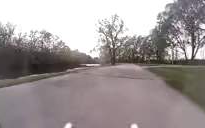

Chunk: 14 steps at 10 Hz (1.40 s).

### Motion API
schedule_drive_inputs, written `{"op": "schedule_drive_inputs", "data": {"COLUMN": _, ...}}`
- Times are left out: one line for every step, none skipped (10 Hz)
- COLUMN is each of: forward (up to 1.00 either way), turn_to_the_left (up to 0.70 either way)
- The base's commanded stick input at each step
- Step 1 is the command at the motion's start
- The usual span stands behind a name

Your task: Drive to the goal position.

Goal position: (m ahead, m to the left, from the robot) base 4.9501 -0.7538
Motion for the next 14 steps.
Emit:
{"op": "schedule_drive_inputs", "data": {"forward": 1.00, "turn_to_the_left": -0.17}}
{"op": "schedule_drive_inputs", "data": {"forward": 1.00, "turn_to_the_left": 0.00}}
{"op": "schedule_drive_inputs", "data": {"forward": 1.00, "turn_to_the_left": -0.01}}
{"op": "schedule_drive_inputs", "data": {"forward": 1.00, "turn_to_the_left": -0.13}}
{"op": "schedule_drive_inputs", "data": {"forward": 1.00, "turn_to_the_left": -0.40}}
{"op": "schedule_drive_inputs", "data": {"forward": 1.00, "turn_to_the_left": -0.40}}
{"op": "schedule_drive_inputs", "data": {"forward": 1.00, "turn_to_the_left": -0.06}}
{"op": "schedule_drive_inputs", "data": {"forward": 1.00, "turn_to_the_left": 0.00}}
{"op": "schedule_drive_inputs", "data": {"forward": 1.00, "turn_to_the_left": -0.11}}
{"op": "schedule_drive_inputs", "data": {"forward": 1.00, "turn_to_the_left": -0.37}}
{"op": "schedule_drive_inputs", "data": {"forward": 1.00, "turn_to_the_left": -0.40}}
{"op": "schedule_drive_inputs", "data": {"forward": 1.00, "turn_to_the_left": 0.00}}
{"op": "schedule_drive_inputs", "data": {"forward": 1.00, "turn_to_the_left": 0.00}}
{"op": "schedule_drive_inputs", "data": {"forward": 1.00, "turn_to_the_left": 0.00}}
